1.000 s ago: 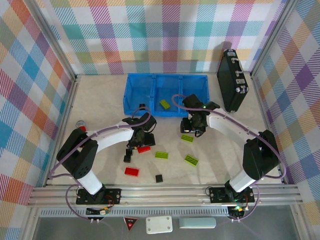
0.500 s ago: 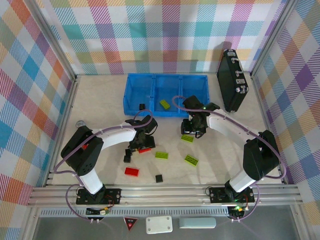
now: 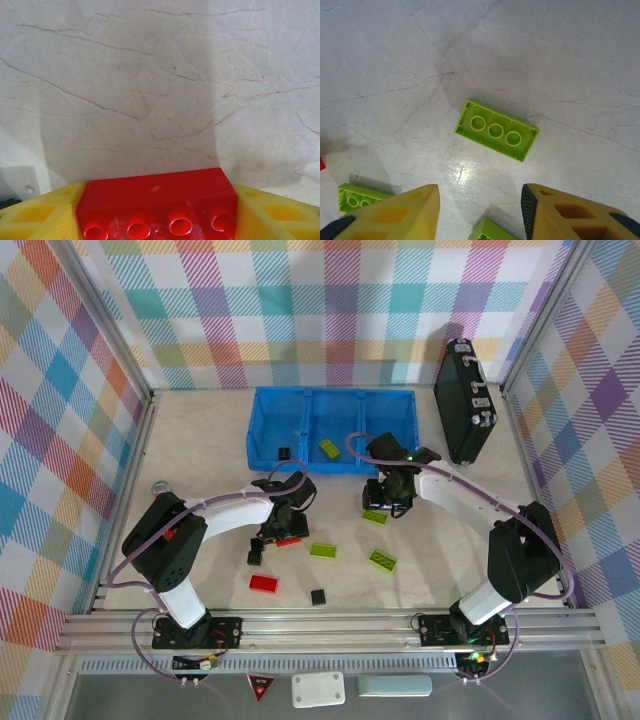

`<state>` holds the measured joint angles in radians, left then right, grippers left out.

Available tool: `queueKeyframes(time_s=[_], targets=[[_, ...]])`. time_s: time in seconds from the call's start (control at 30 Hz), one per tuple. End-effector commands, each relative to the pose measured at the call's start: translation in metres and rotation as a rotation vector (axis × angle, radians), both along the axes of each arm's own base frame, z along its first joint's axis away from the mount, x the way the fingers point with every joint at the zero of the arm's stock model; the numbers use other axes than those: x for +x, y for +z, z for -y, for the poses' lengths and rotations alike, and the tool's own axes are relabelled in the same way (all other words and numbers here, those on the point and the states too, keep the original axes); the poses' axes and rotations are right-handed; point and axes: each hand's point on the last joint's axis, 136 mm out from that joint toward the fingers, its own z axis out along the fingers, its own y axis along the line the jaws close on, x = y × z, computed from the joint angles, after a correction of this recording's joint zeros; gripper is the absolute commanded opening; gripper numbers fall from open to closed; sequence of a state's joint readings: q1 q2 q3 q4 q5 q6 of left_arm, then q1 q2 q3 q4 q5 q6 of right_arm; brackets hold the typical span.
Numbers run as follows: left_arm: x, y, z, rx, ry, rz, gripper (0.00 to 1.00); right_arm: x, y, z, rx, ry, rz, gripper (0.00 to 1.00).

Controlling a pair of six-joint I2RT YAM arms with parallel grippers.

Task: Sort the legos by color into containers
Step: Pick up the lego from the middle-left of the table.

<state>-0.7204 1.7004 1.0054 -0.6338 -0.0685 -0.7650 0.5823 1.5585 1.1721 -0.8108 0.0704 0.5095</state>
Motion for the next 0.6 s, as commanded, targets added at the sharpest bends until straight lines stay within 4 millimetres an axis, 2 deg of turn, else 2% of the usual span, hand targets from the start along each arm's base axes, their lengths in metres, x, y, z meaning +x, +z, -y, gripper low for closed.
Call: queueKeyframes(time_s=[0.0, 0.3, 0.57], targets=[[0.005, 0.02, 0.01, -0.024, -0.036, 0.032, 0.65, -0.004, 0.007, 0.004, 0.002, -0.013, 0.023, 0.48], [0.023, 0.055, 0.02, -0.04, -0.086, 0.12, 0.64, -0.014, 0.003, 0.02, -0.031, -0.037, 0.02, 0.48], [0.05, 0.086, 0.047, -0.09, -0.158, 0.192, 0.63, -0.029, -0.002, 0.044, -0.066, -0.088, 0.004, 0.48]])
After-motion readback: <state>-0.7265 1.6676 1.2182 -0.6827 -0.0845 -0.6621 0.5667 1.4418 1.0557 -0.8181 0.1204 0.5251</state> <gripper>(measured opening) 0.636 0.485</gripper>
